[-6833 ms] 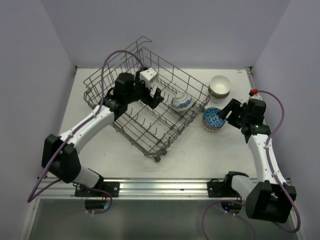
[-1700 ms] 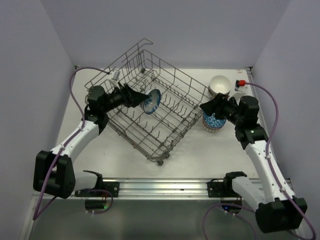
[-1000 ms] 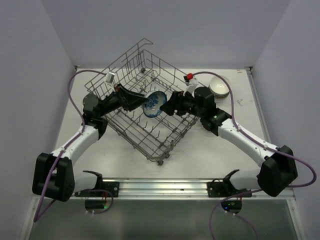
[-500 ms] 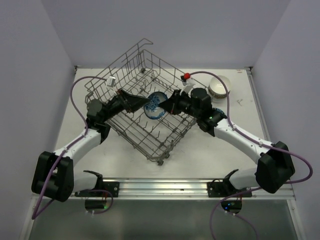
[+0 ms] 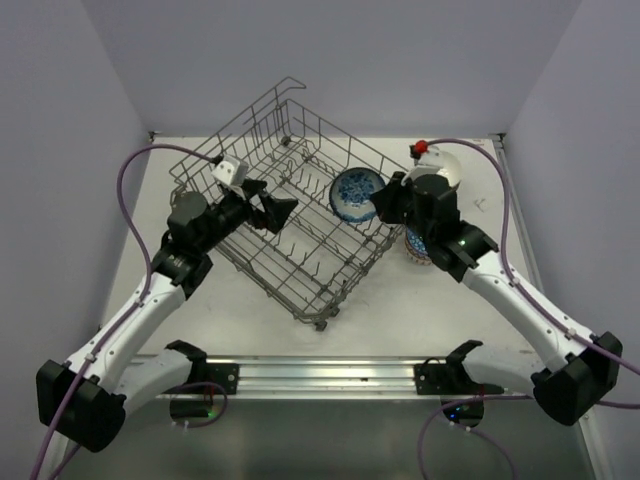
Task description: Unload the bowls from the dish rack
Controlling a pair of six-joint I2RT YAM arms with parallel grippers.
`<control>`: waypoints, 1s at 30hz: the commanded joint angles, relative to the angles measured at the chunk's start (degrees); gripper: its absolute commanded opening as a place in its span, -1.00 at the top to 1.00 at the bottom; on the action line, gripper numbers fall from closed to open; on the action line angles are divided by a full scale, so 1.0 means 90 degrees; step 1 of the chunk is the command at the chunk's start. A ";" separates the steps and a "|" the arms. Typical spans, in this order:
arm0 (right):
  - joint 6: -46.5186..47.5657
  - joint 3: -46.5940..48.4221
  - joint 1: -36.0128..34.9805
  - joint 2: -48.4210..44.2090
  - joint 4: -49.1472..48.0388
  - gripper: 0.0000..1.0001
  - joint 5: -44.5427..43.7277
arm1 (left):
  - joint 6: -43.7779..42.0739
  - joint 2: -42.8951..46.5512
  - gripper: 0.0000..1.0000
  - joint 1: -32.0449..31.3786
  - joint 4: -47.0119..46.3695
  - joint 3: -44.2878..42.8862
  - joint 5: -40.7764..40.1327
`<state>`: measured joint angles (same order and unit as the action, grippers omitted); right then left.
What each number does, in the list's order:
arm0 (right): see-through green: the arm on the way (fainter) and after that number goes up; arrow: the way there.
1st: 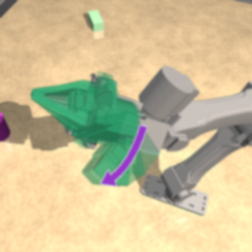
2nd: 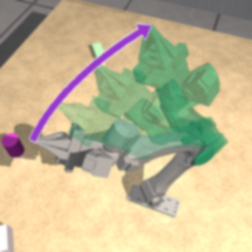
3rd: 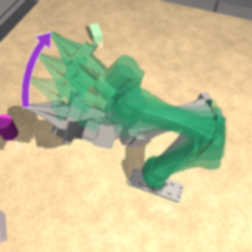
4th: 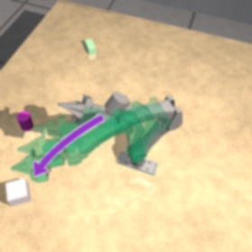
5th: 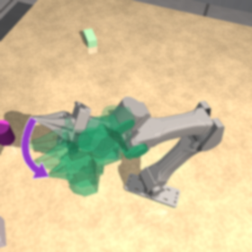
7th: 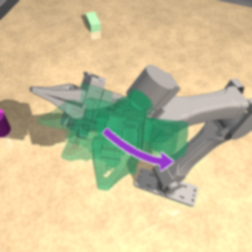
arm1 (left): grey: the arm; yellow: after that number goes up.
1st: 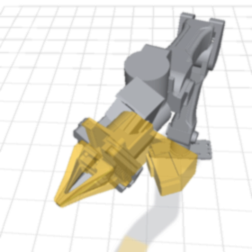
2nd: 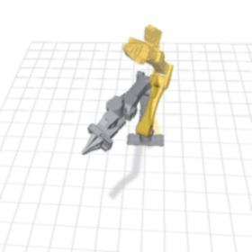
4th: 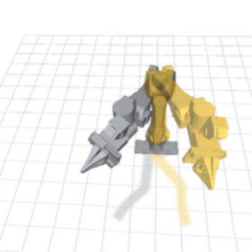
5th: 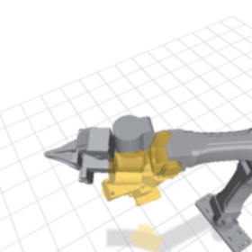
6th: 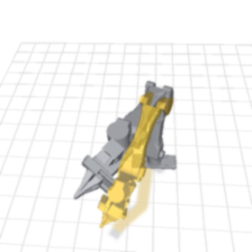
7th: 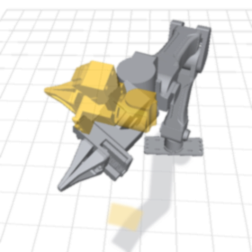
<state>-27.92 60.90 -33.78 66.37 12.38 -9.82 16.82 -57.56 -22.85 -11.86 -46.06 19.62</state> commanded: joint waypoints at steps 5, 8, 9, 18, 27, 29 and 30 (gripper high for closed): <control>-0.0071 -0.0146 0.1486 -0.1085 0.0811 1.00 -0.1047 | -0.1459 -0.0040 -1.00 -0.0371 0.1073 -0.0311 -0.1652; -0.0324 -0.0312 0.2160 -0.1232 0.1289 1.00 -0.1163 | -0.1459 -0.0157 -1.00 -0.0371 0.1151 -0.0380 -0.1633; -0.0432 -0.0351 0.2490 -0.1222 0.1484 1.00 -0.1213 | -0.1459 -0.0167 -1.00 -0.0371 0.1180 -0.0390 -0.1623; -0.0599 -0.1014 0.3626 -0.0715 0.1984 1.00 -0.0432 | -0.1468 -0.0226 -1.00 -0.0371 0.1249 -0.0438 -0.1496; -0.0228 -0.1006 0.3724 0.0018 0.1916 1.00 0.0212 | -0.1459 -0.0226 -1.00 -0.0371 0.1269 -0.0468 -0.1398; -0.0131 -0.0889 0.3734 0.0232 0.1925 1.00 0.0397 | -0.1468 -0.0235 -1.00 -0.0371 0.1269 -0.0468 -0.1369; -0.0091 -0.0850 0.3724 0.0301 0.1954 1.00 0.0427 | -0.1459 -0.0226 -1.00 -0.0371 0.1278 -0.0477 -0.1369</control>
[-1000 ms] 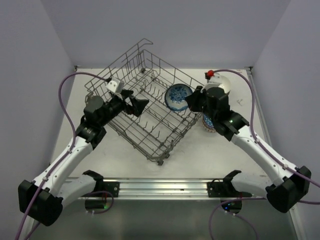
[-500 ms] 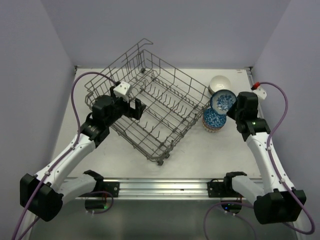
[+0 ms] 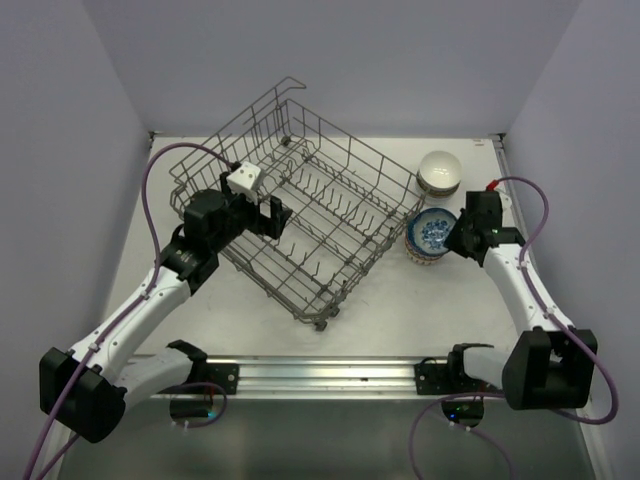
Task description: Unload the bowls from the dish rack
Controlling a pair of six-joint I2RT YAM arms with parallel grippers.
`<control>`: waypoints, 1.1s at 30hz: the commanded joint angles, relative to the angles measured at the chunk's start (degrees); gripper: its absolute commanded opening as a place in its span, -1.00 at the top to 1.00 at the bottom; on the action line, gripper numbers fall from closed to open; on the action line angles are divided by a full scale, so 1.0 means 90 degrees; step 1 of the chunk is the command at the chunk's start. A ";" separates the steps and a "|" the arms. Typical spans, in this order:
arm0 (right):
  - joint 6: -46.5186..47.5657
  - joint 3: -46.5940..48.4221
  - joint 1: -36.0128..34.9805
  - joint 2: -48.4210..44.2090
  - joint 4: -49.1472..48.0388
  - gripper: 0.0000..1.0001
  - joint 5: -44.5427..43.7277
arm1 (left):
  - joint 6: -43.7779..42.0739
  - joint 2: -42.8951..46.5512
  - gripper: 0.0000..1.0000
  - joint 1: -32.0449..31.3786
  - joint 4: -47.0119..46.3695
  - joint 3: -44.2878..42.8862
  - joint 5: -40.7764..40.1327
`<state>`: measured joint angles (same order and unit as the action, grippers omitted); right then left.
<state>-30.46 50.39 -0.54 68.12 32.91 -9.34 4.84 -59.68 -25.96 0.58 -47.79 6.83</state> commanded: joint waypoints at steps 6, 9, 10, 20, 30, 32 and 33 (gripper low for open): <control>0.0445 0.0543 0.0030 0.0507 -0.0180 1.00 0.0540 | -0.0137 0.0010 -1.00 -0.0026 -0.0103 -0.0295 0.0091; 0.0552 0.0670 0.0040 0.0625 -0.0121 0.61 0.0589 | -0.0128 0.0010 -1.00 -0.0026 -0.0103 -0.0305 0.0110; 0.0571 0.0700 0.0030 0.0654 -0.0102 0.49 0.0589 | -0.0128 0.0020 -1.00 -0.0026 -0.0103 -0.0296 0.0120; 0.0738 0.1168 0.0030 0.0693 0.0220 -0.10 0.0385 | -0.0118 0.0000 -1.00 -0.0026 -0.0094 -0.0305 0.0178; 0.0865 0.0974 0.0040 0.0556 0.0309 0.46 0.0208 | -0.0118 0.0000 -1.00 -0.0026 -0.0094 -0.0315 0.0218; 0.0855 0.0867 0.0030 0.0586 0.0299 0.64 0.0208 | -0.0128 0.0000 -1.00 -0.0026 -0.0084 -0.0315 0.0218; 0.0836 0.0827 0.0030 0.0615 0.0289 0.66 0.0189 | -0.0128 0.0000 -1.00 -0.0017 -0.0084 -0.0315 0.0208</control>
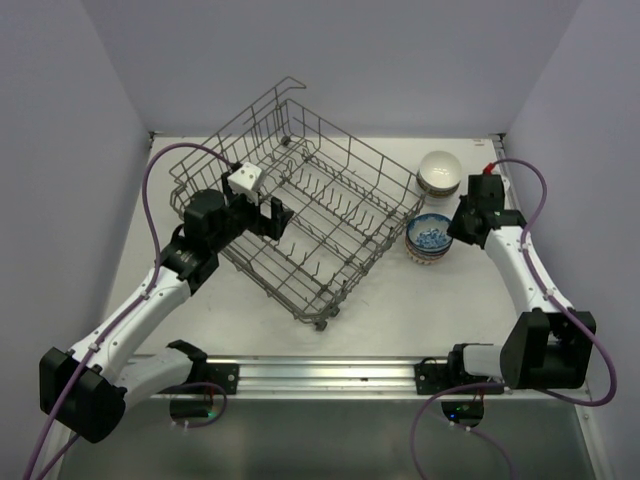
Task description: Unload the bowls from the dish rack
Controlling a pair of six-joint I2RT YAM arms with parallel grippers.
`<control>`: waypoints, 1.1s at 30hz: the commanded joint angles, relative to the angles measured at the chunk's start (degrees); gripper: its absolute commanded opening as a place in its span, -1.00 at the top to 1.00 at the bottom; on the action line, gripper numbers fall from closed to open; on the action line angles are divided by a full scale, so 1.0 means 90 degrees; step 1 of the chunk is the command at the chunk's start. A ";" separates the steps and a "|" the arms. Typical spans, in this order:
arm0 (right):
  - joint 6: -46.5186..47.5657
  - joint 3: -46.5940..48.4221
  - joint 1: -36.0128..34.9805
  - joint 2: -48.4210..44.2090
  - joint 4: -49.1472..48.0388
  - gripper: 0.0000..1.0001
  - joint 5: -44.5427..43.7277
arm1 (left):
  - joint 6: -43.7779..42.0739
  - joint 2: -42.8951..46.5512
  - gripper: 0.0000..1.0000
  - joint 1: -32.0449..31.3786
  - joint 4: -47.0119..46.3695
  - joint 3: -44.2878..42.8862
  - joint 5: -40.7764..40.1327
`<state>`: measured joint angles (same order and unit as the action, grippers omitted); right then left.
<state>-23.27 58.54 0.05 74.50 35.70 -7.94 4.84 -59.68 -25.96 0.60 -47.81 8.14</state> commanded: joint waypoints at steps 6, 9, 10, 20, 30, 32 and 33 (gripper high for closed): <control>-0.0061 -0.0528 -0.0026 -0.0221 -0.0276 0.81 -0.0123 | -0.0128 -0.0039 -1.00 -0.0026 -0.0086 -0.0313 0.0091; -0.0042 -0.0499 -0.0026 -0.0133 -0.0227 0.84 -0.0133 | -0.0118 -0.0048 -1.00 -0.0026 -0.0086 -0.0303 0.0101; -0.0051 -0.0480 -0.0026 -0.0124 -0.0207 0.85 -0.0123 | -0.0118 -0.0049 -1.00 -0.0026 -0.0086 -0.0312 0.0092; -0.0071 0.0114 -0.0026 -0.0855 0.0095 -0.45 0.0033 | -0.0216 0.0020 -1.00 -0.0017 -0.0077 -0.0322 -0.0045; -0.0159 0.0849 -0.0026 -0.1187 0.0838 -0.81 -0.0143 | -0.0352 0.0176 -1.00 -0.0026 -0.0077 -0.0264 -0.0533; -0.0208 0.0771 -0.0035 -0.1324 0.0692 -0.86 0.0148 | -0.0401 0.0196 -1.00 -0.0026 -0.0077 -0.0244 -0.0709; -0.0208 0.0751 -0.0026 -0.1421 0.0459 -0.87 0.0324 | -0.0411 0.0205 -1.00 -0.0026 -0.0077 -0.0244 -0.0777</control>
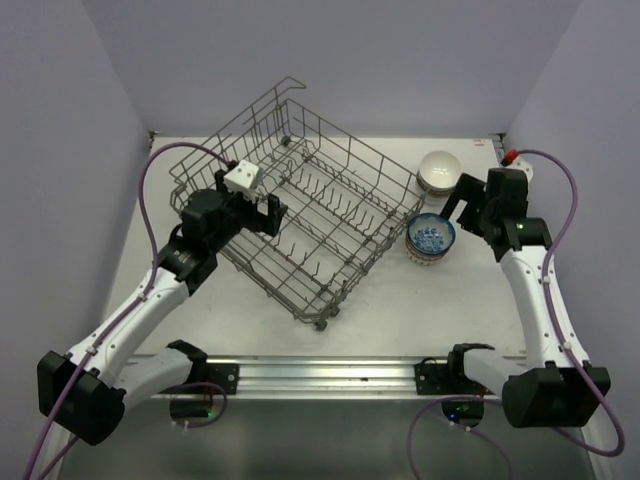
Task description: Unload the bowls from the dish rack
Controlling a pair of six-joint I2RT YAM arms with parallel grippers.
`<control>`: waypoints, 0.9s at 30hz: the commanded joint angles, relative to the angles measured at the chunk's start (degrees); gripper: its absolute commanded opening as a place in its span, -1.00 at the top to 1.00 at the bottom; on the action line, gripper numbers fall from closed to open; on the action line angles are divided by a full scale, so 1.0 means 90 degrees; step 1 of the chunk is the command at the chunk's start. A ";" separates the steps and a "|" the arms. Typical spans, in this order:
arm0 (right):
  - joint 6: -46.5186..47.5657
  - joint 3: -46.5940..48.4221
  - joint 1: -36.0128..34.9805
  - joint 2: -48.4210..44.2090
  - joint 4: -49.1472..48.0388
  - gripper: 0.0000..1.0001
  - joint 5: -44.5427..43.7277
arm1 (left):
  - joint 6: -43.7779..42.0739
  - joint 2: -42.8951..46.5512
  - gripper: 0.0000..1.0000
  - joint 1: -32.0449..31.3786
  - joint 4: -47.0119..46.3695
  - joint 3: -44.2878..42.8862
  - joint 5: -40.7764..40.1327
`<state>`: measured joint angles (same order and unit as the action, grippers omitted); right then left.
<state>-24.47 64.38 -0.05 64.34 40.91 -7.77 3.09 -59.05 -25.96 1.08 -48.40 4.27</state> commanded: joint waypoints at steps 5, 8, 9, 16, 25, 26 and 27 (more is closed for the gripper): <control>0.0131 -0.0024 -0.0043 -0.0868 -0.0911 -0.97 0.1932 | -0.0168 0.0398 -1.00 -0.0046 -0.0179 -0.0062 -0.0728; 0.0257 -0.0054 -0.0384 -0.1122 -0.1332 -0.97 0.2162 | -0.0003 0.0710 -1.00 -0.0143 0.0250 -0.0023 -0.1050; 0.0364 -0.0044 -0.0520 -0.1171 -0.1409 -0.97 0.1978 | 0.0182 0.0827 -1.00 -0.0143 0.0328 0.0045 -0.1186; 0.0952 0.0317 -0.1302 -0.0801 -0.1029 -0.97 0.1184 | 0.0146 0.1950 -1.00 -0.0134 0.0777 0.0515 -0.2523; 0.0571 -0.0414 -0.1497 -0.1278 -0.1215 -0.97 0.0015 | 0.0222 0.2538 -1.00 -0.0143 0.0807 0.1277 -0.3346; 0.0532 -0.0521 -0.1498 -0.1328 -0.1215 -0.97 -0.0209 | 0.0242 0.2450 -1.00 -0.0134 0.0788 0.1286 -0.3288; 0.0444 -0.0580 -0.1508 -0.1367 -0.1205 -0.97 -0.0288 | 0.0262 0.2382 -1.00 -0.0143 0.0807 0.1219 -0.3152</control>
<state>-18.81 60.51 -13.15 54.43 31.97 -3.46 3.99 -36.49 -27.09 9.17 -36.75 -22.63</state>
